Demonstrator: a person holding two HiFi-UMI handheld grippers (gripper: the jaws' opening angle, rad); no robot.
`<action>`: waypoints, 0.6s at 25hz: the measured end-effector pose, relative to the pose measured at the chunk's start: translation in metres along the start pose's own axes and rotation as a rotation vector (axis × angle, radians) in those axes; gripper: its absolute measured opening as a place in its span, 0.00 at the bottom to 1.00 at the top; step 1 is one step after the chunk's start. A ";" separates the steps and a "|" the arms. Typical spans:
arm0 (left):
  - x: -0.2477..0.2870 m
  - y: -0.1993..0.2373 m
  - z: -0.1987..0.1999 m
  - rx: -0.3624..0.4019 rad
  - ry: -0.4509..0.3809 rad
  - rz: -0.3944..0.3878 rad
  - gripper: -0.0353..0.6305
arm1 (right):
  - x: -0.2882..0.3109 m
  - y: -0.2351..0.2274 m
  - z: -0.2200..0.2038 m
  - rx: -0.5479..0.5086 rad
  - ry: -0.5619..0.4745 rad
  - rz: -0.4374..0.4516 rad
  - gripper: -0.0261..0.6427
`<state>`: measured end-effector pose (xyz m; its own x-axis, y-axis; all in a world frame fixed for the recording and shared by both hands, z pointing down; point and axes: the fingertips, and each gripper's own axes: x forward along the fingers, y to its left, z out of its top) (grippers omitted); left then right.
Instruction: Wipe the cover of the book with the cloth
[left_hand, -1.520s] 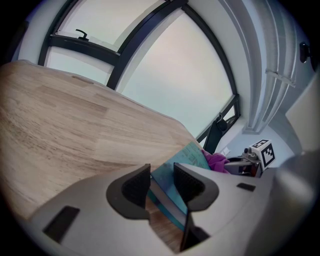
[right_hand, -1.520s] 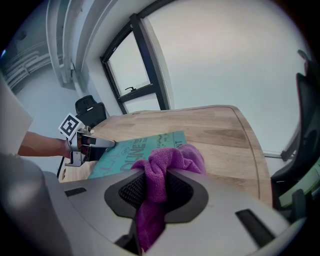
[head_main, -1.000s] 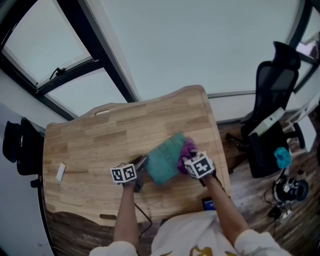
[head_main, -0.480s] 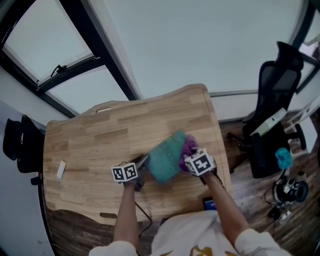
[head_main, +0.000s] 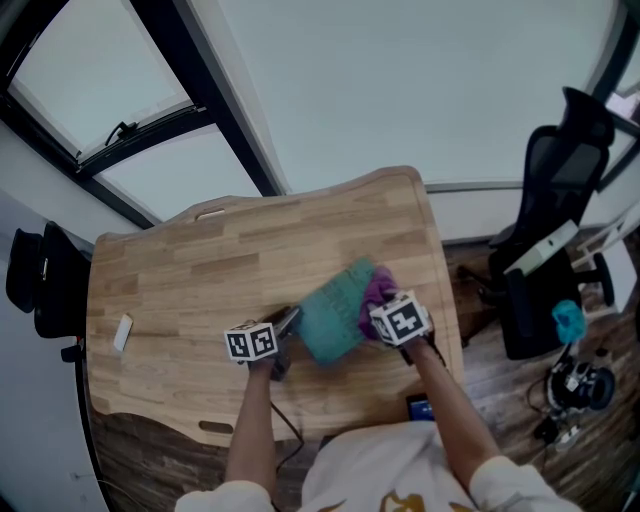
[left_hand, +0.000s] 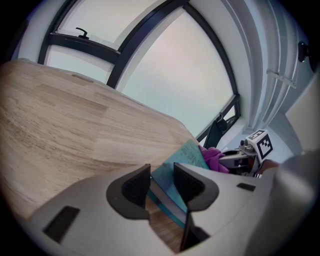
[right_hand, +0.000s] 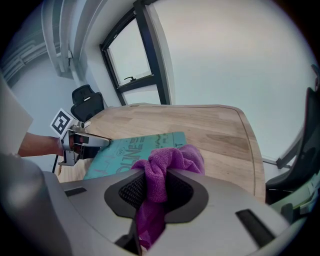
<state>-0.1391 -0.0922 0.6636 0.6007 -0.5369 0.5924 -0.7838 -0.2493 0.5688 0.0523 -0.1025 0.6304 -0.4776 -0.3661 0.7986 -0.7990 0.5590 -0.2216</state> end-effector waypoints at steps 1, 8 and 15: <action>0.000 0.000 0.000 0.000 0.000 0.002 0.27 | 0.001 0.000 0.001 0.000 -0.001 0.003 0.15; -0.001 0.002 -0.001 0.002 0.004 0.013 0.27 | 0.005 0.000 0.009 0.001 -0.010 0.012 0.15; 0.000 0.002 -0.002 -0.003 0.007 0.008 0.27 | 0.013 -0.026 0.008 -0.018 0.001 -0.084 0.15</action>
<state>-0.1409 -0.0910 0.6659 0.5953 -0.5335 0.6009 -0.7883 -0.2428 0.5654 0.0644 -0.1280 0.6420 -0.4087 -0.4115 0.8146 -0.8298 0.5393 -0.1439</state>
